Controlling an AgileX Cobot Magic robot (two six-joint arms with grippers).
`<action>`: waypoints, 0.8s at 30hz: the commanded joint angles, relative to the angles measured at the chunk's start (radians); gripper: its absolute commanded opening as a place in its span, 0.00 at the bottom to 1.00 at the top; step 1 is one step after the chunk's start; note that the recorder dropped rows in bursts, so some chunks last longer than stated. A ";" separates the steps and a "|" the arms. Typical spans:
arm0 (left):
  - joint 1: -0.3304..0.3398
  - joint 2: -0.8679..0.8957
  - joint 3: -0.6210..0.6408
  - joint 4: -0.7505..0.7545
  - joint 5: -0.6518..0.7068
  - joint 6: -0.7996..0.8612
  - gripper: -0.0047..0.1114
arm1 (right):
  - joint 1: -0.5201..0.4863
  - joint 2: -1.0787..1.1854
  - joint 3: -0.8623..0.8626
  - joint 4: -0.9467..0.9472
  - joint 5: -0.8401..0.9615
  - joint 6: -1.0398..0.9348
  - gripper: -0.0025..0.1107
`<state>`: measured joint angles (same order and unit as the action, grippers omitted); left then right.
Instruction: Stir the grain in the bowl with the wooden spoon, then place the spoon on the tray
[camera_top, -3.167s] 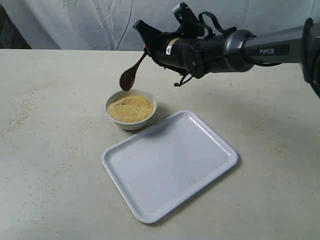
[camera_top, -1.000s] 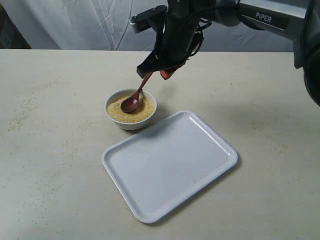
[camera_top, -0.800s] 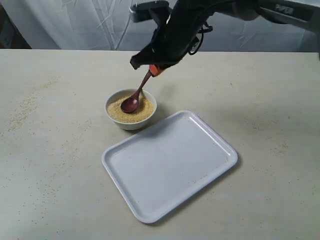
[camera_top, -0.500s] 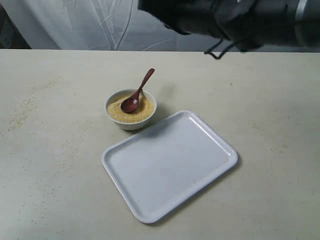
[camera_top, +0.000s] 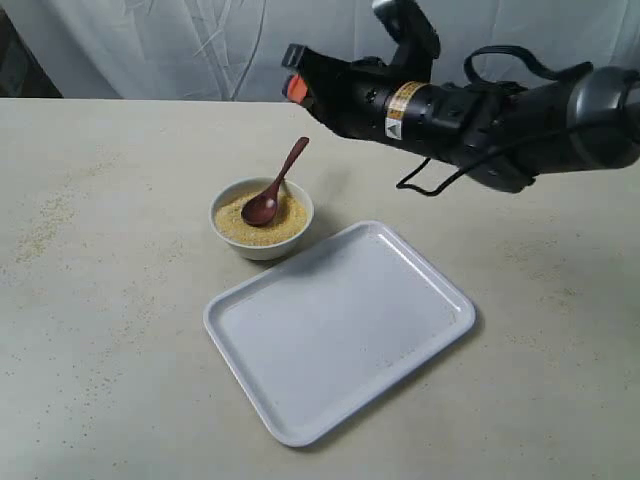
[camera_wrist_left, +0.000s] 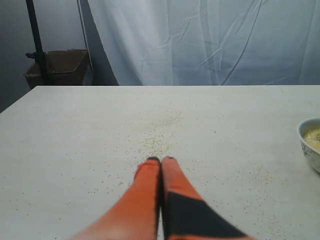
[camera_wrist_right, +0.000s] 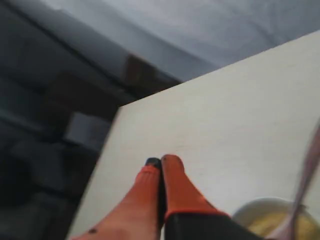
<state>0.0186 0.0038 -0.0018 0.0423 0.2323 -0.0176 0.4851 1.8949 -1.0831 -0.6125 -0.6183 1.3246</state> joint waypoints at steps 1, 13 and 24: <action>0.002 -0.004 0.002 0.003 -0.001 0.000 0.04 | -0.165 0.090 -0.034 -0.402 -0.327 0.371 0.02; 0.002 -0.004 0.002 0.003 -0.001 0.000 0.04 | -0.276 0.365 -0.282 -0.662 -0.260 0.763 0.31; 0.002 -0.004 0.002 0.003 -0.001 0.000 0.04 | -0.274 0.546 -0.524 -0.700 -0.336 0.790 0.44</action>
<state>0.0186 0.0038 -0.0018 0.0423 0.2323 -0.0176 0.2138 2.4203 -1.5900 -1.3029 -0.9477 2.0807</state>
